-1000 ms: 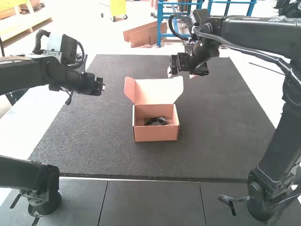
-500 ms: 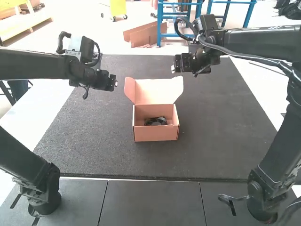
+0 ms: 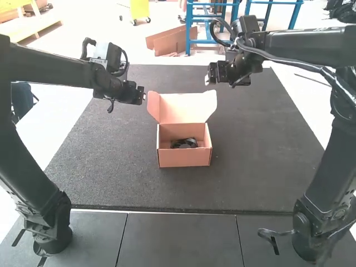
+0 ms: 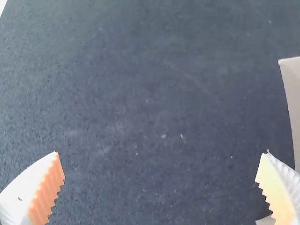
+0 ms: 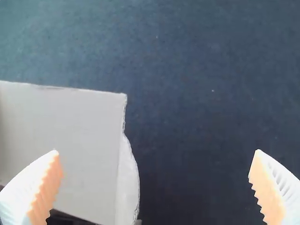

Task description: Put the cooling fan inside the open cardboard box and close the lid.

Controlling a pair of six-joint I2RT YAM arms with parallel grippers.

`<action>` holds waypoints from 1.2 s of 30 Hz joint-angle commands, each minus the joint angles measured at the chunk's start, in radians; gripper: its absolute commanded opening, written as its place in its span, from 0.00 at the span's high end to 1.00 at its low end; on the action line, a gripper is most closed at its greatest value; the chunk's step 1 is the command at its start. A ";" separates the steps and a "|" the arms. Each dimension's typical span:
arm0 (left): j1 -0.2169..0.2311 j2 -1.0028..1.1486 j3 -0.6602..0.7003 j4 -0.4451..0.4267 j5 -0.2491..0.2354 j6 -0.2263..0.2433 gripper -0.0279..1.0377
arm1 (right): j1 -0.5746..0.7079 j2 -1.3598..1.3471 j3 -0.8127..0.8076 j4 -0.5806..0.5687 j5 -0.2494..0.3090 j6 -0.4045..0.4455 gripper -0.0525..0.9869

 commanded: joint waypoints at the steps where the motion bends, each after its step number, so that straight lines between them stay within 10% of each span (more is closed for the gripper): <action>1: -0.007 -0.005 0.036 0.005 0.015 -0.006 0.06 | -0.024 0.021 0.064 -0.022 -0.080 0.016 0.08; 10: -0.007 -0.019 0.061 -0.035 0.162 -0.038 0.06 | -0.031 0.079 0.117 -0.071 -0.131 0.027 0.08; 24: -0.011 -0.031 0.062 -0.030 0.237 -0.043 0.06 | -0.031 0.117 0.128 -0.098 -0.162 0.046 0.20; 36: -0.050 -0.033 0.062 -0.023 0.237 -0.054 0.06 | -0.025 0.140 0.128 -0.103 -0.221 0.071 0.67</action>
